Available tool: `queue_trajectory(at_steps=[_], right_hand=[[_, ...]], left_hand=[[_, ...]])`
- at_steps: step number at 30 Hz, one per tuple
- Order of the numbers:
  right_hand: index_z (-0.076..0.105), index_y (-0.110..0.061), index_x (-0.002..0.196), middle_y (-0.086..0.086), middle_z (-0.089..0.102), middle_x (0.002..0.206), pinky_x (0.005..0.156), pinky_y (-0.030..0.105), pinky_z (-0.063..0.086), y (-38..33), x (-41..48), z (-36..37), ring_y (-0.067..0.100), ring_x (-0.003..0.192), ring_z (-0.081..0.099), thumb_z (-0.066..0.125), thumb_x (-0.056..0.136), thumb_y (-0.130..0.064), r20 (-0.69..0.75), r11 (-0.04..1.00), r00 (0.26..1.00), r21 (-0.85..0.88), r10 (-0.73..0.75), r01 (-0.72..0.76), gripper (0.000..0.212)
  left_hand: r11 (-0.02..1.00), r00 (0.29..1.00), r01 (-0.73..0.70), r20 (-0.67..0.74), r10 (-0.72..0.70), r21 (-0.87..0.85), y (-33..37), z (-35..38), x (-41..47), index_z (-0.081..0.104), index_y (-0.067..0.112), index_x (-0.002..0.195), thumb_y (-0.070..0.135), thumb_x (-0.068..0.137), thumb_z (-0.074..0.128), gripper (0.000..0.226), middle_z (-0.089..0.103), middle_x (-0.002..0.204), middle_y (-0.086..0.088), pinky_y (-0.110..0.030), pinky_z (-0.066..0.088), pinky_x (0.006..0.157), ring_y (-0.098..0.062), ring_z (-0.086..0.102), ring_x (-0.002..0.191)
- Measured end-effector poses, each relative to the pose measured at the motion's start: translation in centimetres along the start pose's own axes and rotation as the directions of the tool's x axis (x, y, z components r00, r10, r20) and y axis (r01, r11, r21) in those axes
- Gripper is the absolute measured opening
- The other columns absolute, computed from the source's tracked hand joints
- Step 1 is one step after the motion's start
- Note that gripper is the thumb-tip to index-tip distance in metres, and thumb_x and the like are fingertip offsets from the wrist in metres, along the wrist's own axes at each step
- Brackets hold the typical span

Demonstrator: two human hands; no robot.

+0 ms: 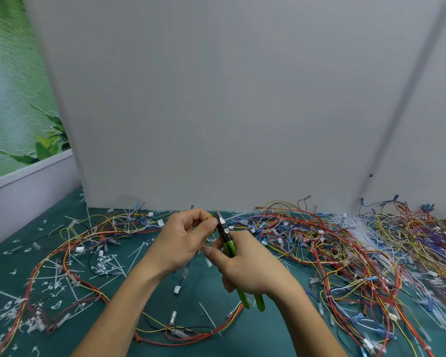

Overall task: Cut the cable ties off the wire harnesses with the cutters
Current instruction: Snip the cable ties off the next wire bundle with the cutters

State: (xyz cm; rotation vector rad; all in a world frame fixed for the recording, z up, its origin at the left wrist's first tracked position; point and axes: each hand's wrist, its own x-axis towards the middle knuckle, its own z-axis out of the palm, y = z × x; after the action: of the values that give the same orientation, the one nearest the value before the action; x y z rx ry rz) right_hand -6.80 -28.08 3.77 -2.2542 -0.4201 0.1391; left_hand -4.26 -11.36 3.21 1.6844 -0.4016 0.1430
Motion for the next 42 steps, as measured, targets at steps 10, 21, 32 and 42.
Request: queue_trajectory(at_steps=[10, 21, 32, 42], right_hand=[[0.056, -0.018, 0.090, 0.010, 0.074, 0.066, 0.066, 0.035, 0.061, 0.08, 0.15, 0.05, 0.016, 0.056, 0.073, 0.060, 0.098, -0.048, 0.014, 0.999, 1.000, 0.043, -0.008, 0.007, 0.032], [0.056, -0.021, 0.080, -0.005, 0.052, 0.052, 0.050, 0.040, 0.057, 0.43, 0.35, 0.00, 0.022, 0.046, 0.061, 0.060, 0.098, -0.048, -0.059, 0.998, 0.998, 0.065, 0.022, -0.018, 0.033], [0.057, -0.012, 0.089, 0.015, 0.072, 0.068, 0.072, 0.044, 0.062, -0.07, 0.01, -0.17, 0.015, 0.058, 0.074, 0.061, 0.097, -0.048, 0.006, 0.997, 1.000, 0.078, -0.009, 0.009, 0.037], [0.054, -0.023, 0.081, -0.002, 0.058, 0.054, 0.051, 0.037, 0.057, 0.22, 0.18, -0.04, 0.021, 0.045, 0.064, 0.061, 0.098, -0.048, -0.065, 0.999, 0.998, 0.034, 0.004, -0.002, 0.031]], left_hand=[[1.000, 1.000, -0.007, -0.002, 0.007, 0.006, -0.03, -0.02, -0.03, 0.063, 0.023, 0.068, 0.014, 0.100, 0.060, 0.034, 0.044, 0.052, 0.010, -0.017, 0.033, 0.046, -0.008, 0.035, 0.045], [1.000, 1.000, -0.019, 0.002, 0.019, 0.000, 0.32, 0.05, -0.26, 0.060, 0.015, 0.073, 0.015, 0.101, 0.059, 0.028, 0.040, 0.049, 0.008, -0.024, 0.027, 0.046, -0.010, 0.029, 0.045], [0.996, 0.999, -0.049, 0.012, 0.049, 0.069, 0.04, 0.06, -0.25, 0.065, 0.006, 0.084, 0.017, 0.101, 0.059, 0.021, 0.055, 0.059, 0.014, -0.014, 0.039, 0.052, -0.003, 0.046, 0.051], [0.999, 0.999, -0.042, 0.029, 0.041, 0.028, 0.32, 0.10, -0.43, 0.060, 0.004, 0.085, 0.019, 0.102, 0.056, 0.023, 0.046, 0.051, 0.010, -0.033, 0.036, 0.055, -0.007, 0.032, 0.046]])
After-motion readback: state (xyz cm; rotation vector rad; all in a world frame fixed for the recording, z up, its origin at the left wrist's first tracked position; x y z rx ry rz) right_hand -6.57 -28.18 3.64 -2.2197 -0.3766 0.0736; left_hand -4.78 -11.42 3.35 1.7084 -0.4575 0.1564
